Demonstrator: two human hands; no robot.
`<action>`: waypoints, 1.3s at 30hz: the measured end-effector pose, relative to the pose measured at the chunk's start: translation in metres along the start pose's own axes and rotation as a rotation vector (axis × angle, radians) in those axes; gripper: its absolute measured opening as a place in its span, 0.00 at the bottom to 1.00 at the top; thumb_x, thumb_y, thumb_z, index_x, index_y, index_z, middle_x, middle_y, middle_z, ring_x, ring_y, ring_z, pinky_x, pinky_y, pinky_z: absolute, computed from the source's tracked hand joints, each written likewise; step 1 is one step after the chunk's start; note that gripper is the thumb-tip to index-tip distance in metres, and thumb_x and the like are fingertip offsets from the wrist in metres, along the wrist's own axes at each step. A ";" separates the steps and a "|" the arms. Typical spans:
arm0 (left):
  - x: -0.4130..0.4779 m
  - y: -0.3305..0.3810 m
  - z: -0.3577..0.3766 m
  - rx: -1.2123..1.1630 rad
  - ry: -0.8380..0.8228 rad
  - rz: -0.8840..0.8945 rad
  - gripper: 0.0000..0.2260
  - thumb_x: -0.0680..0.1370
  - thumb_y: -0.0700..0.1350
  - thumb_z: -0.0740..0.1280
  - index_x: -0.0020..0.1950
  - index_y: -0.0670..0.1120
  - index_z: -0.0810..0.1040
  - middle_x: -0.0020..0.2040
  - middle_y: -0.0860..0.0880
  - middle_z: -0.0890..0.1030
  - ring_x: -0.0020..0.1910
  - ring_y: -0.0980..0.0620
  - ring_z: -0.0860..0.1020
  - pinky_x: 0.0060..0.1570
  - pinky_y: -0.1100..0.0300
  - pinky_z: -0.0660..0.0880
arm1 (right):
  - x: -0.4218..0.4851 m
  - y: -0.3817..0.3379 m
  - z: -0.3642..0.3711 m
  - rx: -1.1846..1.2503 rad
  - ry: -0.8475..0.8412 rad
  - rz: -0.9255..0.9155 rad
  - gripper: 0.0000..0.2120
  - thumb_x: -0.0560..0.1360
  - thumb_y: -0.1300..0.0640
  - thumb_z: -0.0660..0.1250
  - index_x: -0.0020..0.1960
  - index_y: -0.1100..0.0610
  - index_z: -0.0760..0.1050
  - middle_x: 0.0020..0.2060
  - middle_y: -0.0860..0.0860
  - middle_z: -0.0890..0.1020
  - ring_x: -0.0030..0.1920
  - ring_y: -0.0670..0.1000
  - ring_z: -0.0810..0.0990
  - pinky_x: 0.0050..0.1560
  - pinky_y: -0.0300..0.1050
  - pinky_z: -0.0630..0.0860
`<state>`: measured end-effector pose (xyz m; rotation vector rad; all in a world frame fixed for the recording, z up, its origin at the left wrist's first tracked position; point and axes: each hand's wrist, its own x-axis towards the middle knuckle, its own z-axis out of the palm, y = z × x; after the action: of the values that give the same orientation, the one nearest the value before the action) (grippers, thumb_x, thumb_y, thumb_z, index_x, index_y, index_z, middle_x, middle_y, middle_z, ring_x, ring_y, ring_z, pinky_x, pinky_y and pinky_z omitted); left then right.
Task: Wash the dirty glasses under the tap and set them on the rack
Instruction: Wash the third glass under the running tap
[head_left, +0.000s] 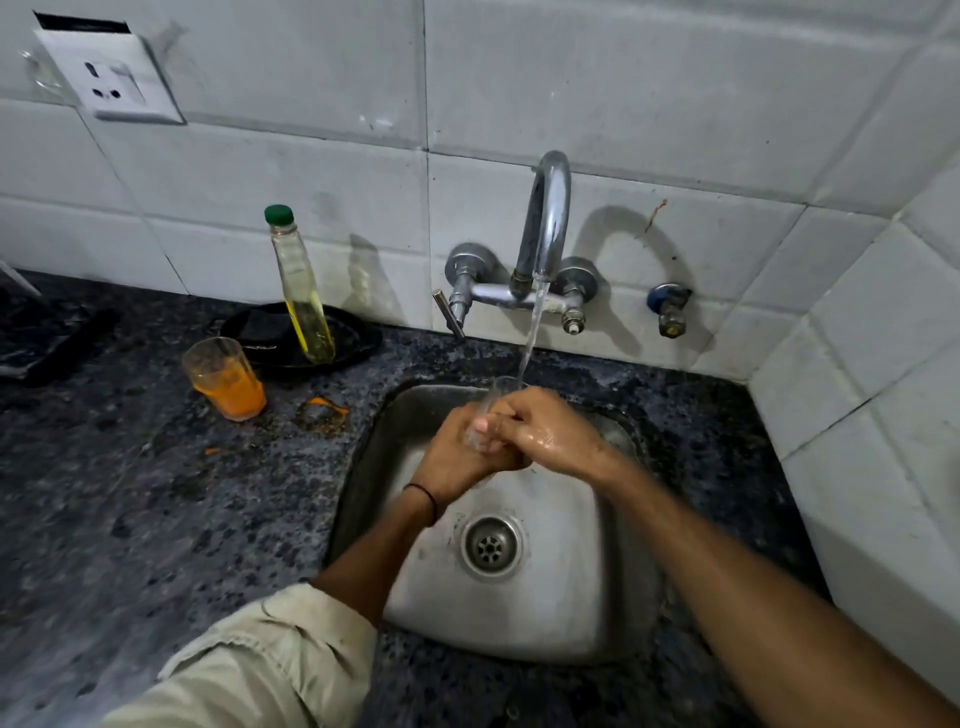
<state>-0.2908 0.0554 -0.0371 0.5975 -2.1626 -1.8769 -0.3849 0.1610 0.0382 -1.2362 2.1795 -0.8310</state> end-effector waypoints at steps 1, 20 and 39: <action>-0.003 0.000 -0.009 -0.198 -0.132 -0.099 0.18 0.69 0.44 0.77 0.57 0.49 0.79 0.51 0.49 0.84 0.52 0.50 0.81 0.44 0.60 0.78 | -0.001 0.001 -0.009 -0.006 -0.065 -0.020 0.14 0.79 0.51 0.68 0.38 0.59 0.79 0.35 0.54 0.83 0.38 0.54 0.82 0.43 0.51 0.78; -0.005 -0.046 0.013 -1.332 -0.004 -0.537 0.22 0.80 0.54 0.62 0.67 0.39 0.74 0.59 0.39 0.80 0.55 0.45 0.79 0.56 0.53 0.77 | 0.001 0.007 -0.004 -0.167 -0.073 -0.003 0.09 0.79 0.56 0.68 0.46 0.59 0.83 0.43 0.54 0.86 0.46 0.53 0.84 0.52 0.52 0.80; -0.006 -0.030 0.010 -1.232 -0.041 -0.746 0.14 0.78 0.50 0.62 0.49 0.41 0.81 0.42 0.42 0.81 0.37 0.45 0.79 0.30 0.58 0.78 | -0.008 0.005 -0.004 -0.585 -0.359 -0.177 0.10 0.76 0.53 0.71 0.57 0.46 0.83 0.52 0.43 0.85 0.55 0.44 0.81 0.64 0.47 0.72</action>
<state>-0.2844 0.0637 -0.0671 1.0638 -0.4031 -3.0060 -0.3865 0.1712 0.0382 -1.7156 2.0896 0.0034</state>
